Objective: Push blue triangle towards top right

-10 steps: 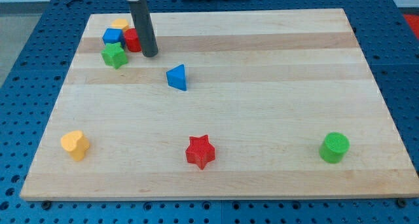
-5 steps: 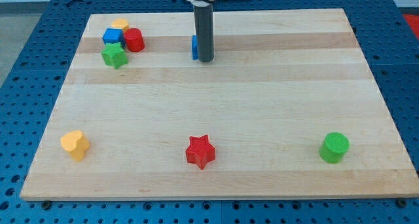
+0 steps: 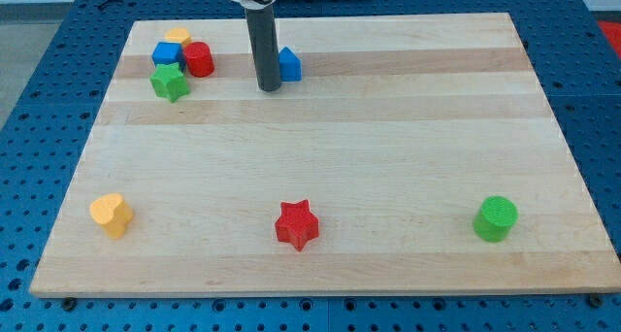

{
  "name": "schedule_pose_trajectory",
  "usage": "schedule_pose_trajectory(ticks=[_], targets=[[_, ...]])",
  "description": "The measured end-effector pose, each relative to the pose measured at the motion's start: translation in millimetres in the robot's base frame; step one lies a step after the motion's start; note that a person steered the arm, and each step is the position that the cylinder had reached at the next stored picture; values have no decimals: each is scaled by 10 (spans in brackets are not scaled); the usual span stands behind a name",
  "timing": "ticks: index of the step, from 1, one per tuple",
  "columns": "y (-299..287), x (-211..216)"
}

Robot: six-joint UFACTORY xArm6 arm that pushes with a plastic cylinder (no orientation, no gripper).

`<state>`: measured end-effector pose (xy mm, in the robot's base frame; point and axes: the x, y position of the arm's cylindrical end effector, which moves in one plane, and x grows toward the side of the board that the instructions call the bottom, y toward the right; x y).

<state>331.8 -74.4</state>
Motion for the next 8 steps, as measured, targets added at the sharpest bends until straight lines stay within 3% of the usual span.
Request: schedule_pose_trajectory(ticks=[1,3,4,6,7,8], targets=[[-61,-195],[686,-561],[1084,-428],[2075,-1017],[1951,-614],[2518,3]])
